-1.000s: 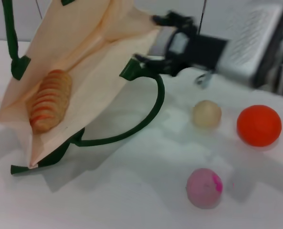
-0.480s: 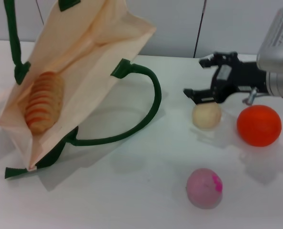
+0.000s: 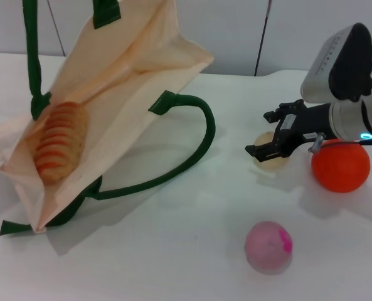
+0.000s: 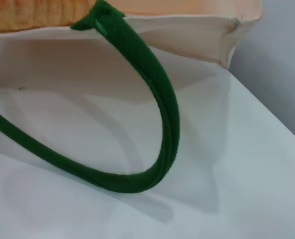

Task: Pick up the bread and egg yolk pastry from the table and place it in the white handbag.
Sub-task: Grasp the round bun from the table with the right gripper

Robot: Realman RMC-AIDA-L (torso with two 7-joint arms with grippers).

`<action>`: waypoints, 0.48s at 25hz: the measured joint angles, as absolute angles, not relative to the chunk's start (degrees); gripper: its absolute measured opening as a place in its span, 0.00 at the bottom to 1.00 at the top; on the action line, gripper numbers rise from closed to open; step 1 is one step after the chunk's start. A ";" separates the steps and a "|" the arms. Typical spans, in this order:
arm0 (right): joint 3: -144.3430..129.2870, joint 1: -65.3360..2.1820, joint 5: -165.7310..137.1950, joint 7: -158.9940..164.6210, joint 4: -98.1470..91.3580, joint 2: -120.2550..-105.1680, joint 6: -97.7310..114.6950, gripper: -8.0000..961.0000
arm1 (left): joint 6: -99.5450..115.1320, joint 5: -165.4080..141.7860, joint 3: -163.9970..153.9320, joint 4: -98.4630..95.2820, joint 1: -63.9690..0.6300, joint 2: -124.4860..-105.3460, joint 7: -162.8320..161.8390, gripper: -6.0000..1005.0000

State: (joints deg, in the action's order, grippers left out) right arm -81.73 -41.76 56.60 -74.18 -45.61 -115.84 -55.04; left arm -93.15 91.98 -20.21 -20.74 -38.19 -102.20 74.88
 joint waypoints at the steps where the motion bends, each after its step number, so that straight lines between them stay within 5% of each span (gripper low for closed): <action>1: -81.60 -42.17 56.25 -73.58 -45.03 -115.79 -54.75 0.93 | -93.15 91.95 -20.22 -20.74 -38.21 -102.23 74.88 0.11; 12: -78.68 -45.43 49.60 -70.40 -39.05 -115.81 -54.28 0.93 | -93.57 92.10 -20.22 -20.74 -38.23 -102.33 74.88 0.11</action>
